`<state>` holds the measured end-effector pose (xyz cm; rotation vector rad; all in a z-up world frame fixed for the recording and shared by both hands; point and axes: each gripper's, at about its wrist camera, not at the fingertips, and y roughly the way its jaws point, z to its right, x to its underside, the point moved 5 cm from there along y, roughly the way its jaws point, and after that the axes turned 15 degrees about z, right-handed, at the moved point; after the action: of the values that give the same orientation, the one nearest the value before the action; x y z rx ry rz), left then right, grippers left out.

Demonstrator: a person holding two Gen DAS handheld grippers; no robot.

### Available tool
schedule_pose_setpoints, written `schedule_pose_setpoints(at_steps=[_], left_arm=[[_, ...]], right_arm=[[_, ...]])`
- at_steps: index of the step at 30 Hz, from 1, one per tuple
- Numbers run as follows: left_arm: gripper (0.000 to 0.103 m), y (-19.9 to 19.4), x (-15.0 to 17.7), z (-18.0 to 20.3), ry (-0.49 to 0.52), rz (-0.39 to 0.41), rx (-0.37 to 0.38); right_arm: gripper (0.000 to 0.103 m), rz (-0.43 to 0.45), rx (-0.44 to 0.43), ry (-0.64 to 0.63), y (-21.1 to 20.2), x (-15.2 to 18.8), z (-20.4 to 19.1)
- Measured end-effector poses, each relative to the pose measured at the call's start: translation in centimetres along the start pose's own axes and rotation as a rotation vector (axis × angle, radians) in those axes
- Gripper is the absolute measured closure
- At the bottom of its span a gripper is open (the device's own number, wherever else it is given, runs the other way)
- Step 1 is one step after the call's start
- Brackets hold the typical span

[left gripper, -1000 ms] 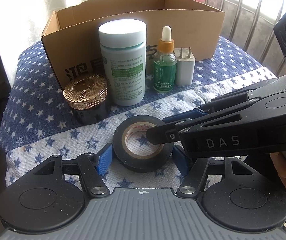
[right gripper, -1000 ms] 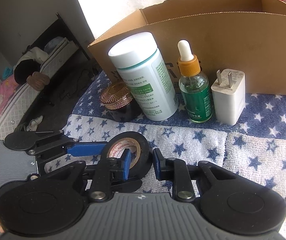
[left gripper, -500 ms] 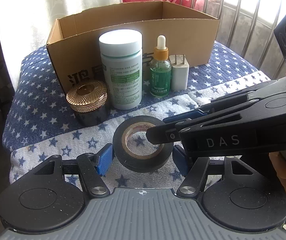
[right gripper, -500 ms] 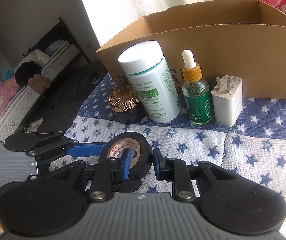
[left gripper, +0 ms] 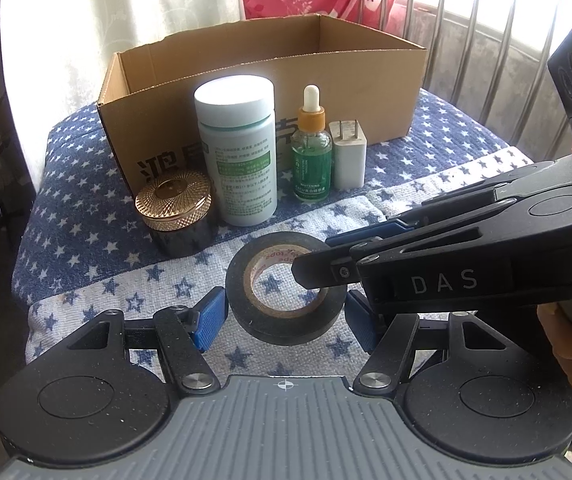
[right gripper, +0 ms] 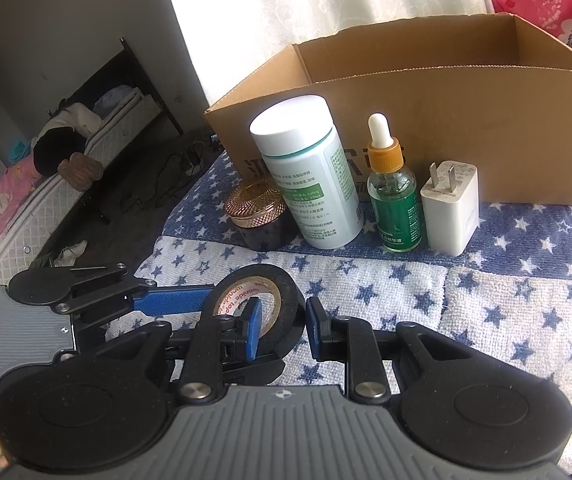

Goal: Organize rigid objects
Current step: 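Close the right gripper on the rim of the black tape roll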

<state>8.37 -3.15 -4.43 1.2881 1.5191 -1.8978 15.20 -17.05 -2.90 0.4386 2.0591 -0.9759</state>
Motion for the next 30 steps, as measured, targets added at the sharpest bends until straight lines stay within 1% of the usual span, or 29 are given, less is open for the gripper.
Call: schedule_pose_setpoints(at_steps=[5, 8, 14, 30], left_arm=[[0.039, 0.1, 0.4, 0.4, 0.012, 0.009, 0.002], [0.039, 0.7, 0.9, 0.5, 0.013, 0.007, 0.016], [0.039, 1.8, 1.6, 0.5, 0.009, -0.019, 0.035], [0.037, 2.2, 1.4, 0.4, 0.017, -0.014, 0.032]], right_arm=[[0.077, -0.007, 0.006, 0.005, 0.1, 0.3, 0.3], [0.077, -0.02, 0.018, 0.013, 0.3, 0.6, 0.7], [0.077, -0.05, 0.03, 0.043, 1.2, 1.5, 1.7], [0.076, -0.043, 0.028, 0.017, 1.5, 1.4, 1.7]])
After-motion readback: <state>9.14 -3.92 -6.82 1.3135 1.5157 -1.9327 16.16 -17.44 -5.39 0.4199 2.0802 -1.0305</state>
